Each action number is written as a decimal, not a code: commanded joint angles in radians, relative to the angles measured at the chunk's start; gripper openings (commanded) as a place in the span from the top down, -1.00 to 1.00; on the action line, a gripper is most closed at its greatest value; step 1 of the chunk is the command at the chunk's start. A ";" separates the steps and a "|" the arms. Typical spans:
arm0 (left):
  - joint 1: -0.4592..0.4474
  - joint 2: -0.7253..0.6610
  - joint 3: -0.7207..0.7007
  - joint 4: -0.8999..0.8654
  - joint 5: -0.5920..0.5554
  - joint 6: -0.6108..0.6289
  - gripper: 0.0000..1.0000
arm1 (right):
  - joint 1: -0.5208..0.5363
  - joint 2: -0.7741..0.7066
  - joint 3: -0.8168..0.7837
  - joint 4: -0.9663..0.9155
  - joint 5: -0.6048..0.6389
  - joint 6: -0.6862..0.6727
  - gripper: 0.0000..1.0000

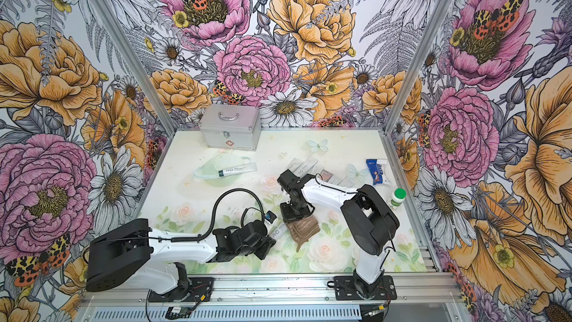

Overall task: Wipe the surface of the toothpaste tube
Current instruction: Wipe the dirt from the toothpaste tube.

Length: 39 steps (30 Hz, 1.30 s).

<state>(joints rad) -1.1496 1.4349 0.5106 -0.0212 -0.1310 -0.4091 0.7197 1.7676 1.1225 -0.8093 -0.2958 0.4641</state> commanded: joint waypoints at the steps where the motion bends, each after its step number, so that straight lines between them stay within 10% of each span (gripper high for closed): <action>1: 0.014 0.024 0.011 -0.013 -0.017 0.016 0.53 | 0.008 0.016 -0.055 -0.014 -0.048 0.020 1.00; 13: 0.015 0.012 0.003 -0.016 -0.014 0.011 0.53 | -0.122 0.141 0.038 -0.097 0.255 -0.075 1.00; 29: 0.015 0.021 0.009 -0.014 -0.015 0.015 0.53 | 0.027 0.056 0.052 -0.024 -0.073 0.023 1.00; 39: 0.012 0.014 0.003 -0.011 -0.018 0.010 0.53 | -0.103 0.179 0.037 -0.041 0.137 -0.059 1.00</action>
<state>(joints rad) -1.1450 1.4353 0.5125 -0.0208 -0.1318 -0.4019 0.6712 1.8446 1.1927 -0.8490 -0.3275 0.4431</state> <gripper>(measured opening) 0.286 0.061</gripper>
